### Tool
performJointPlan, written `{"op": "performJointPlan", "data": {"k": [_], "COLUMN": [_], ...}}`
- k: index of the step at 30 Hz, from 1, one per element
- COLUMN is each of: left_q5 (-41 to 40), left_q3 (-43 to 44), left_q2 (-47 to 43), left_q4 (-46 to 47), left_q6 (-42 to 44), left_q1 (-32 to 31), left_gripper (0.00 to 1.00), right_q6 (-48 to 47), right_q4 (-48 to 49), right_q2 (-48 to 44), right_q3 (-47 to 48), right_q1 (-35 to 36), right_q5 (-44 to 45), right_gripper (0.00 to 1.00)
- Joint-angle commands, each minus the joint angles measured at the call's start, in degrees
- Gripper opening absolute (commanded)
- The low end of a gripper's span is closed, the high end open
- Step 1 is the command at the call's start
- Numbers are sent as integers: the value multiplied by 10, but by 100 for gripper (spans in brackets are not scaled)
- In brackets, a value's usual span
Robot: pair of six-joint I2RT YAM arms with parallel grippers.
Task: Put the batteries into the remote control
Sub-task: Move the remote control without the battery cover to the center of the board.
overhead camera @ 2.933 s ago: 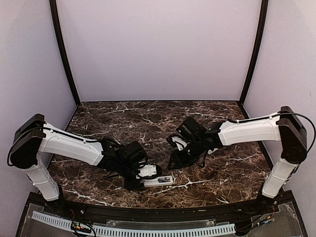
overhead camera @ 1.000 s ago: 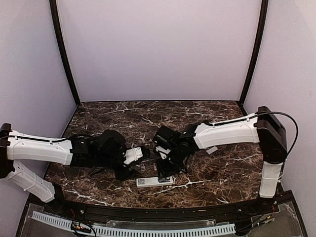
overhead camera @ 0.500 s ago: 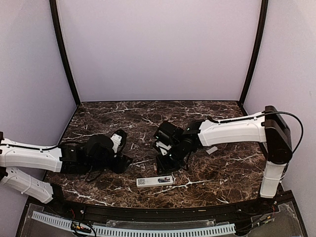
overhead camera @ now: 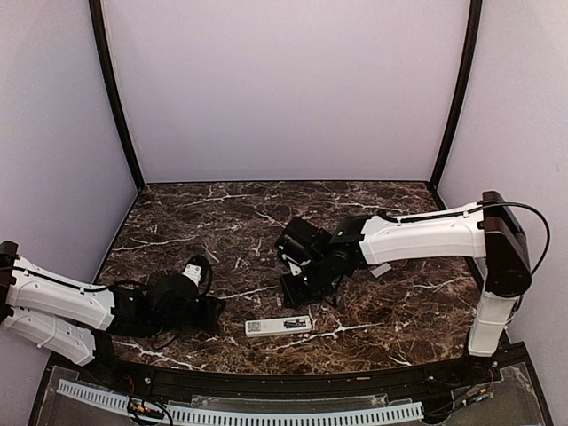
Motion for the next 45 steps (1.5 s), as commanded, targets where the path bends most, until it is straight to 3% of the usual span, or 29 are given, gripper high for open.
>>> {"op": "performJointPlan", "data": {"k": [1,8,13,19,25,33,45], "left_q5": [-41,-34,-72,-112,-125,-120,-107], "left_q3": [-42,-87,-55,-53,-59,-53,-58], "left_q2": [-1,23,0,-142,-219,-246,-215], "left_q4": [105,204,130,19,-49,-94,-58], "left_q6": [64,123,78,34,24,28,71], "left_q1": [-3,-3,-2,-2,-2,-2,-5], "left_gripper": [52,55,55,55,54,54,57], "right_q6": [19,-29,-104,-140,-163,-174,-177], "right_q4": [15,46,45,51,44,35,42], "right_q2": [11,8,68,127,193,223,204], "right_q3": [0,4,75,125,177,191,139], "right_q1": [23,26,28,27,28,33,67], "right_q5": [49,41,-21,-38,-43,-76,-103], "right_gripper": [27,28,28,28,28,25,22]}}
